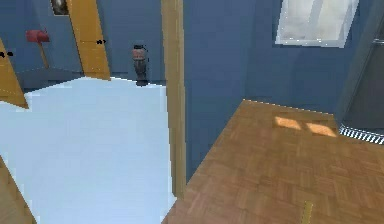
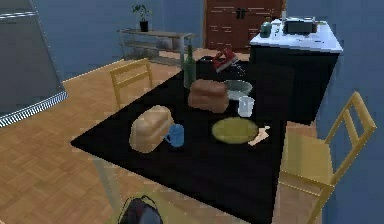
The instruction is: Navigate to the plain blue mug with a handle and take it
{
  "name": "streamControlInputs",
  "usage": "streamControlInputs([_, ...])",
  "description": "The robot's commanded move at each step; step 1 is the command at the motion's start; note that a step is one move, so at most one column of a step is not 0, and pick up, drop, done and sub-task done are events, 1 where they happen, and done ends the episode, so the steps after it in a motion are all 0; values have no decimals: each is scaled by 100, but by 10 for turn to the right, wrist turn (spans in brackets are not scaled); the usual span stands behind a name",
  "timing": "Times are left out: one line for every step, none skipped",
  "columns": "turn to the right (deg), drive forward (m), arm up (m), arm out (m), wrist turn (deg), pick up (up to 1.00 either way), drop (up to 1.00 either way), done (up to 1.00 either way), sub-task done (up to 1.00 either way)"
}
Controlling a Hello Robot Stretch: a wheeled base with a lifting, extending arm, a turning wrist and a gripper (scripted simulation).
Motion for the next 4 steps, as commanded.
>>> streamControlInputs([0,0,50,0,0,0,0,0,0])
streamControlInputs([0,0,38,0,0,0,0,0,0])
streamControlInputs([0,0,0,50,0,0,0,0,0])
streamControlInputs([0,0,0,0,450,0,0,0,0])
